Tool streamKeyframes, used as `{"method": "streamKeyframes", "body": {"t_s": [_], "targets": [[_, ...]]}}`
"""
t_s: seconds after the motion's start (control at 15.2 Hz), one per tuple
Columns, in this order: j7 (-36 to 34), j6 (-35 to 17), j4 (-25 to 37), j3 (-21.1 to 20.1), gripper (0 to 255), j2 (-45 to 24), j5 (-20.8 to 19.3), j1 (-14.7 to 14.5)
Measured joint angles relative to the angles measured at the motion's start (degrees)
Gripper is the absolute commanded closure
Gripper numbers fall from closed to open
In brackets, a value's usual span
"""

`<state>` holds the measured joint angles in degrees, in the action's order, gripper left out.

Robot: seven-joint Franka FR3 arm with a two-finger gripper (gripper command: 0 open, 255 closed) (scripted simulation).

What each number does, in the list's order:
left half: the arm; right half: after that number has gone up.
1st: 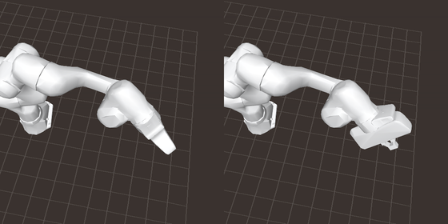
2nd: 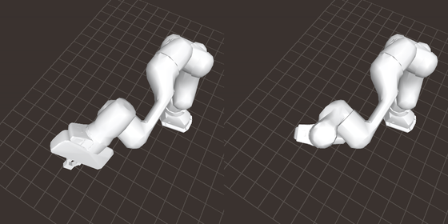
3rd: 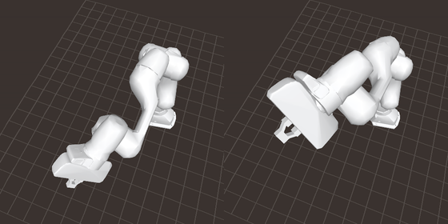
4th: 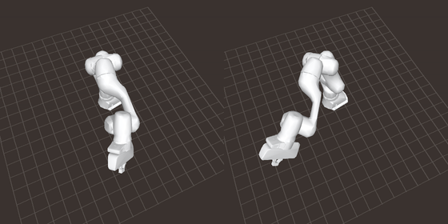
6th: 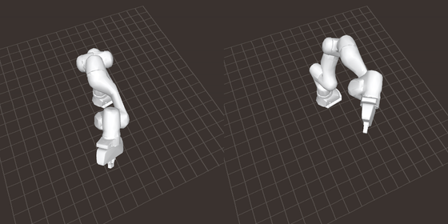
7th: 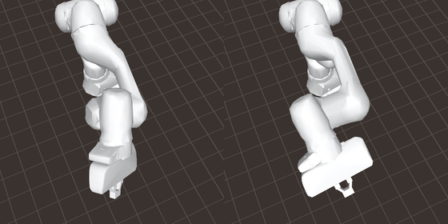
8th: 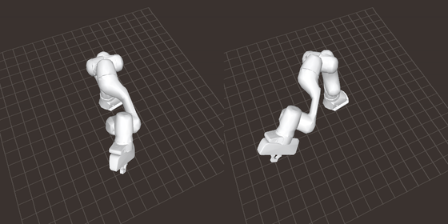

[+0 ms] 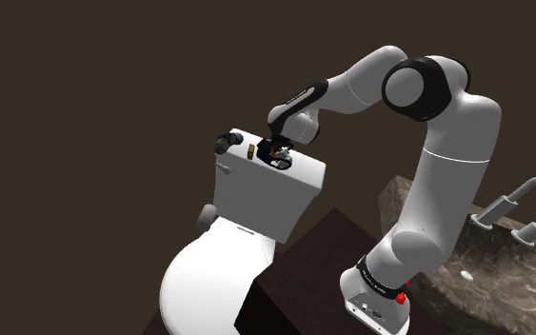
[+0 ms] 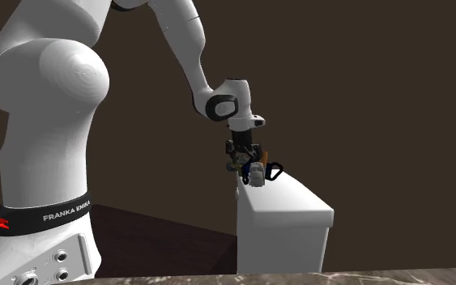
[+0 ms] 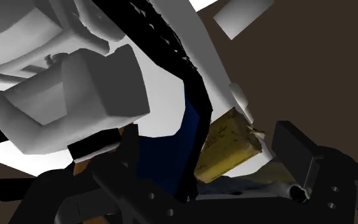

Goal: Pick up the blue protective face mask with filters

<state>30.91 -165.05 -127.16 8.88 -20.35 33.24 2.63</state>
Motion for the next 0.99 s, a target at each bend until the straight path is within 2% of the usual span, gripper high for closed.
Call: {"method": "streamKeyframes", "body": {"t_s": [0.07, 0.2, 0.79, 0.99], "targets": [[0.48, -0.18, 0.17, -0.26, 255, -0.25, 0.34, 0.36], [1.04, -1.78, -0.06, -0.56, 255, -0.21, 0.81, 0.71], [0.25, -0.24, -0.41, -0.17, 255, 0.44, 0.21, 0.07], [-1.36, 1.42, -0.54, 1.18, 255, 1.35, -1.50, -0.76]]}}
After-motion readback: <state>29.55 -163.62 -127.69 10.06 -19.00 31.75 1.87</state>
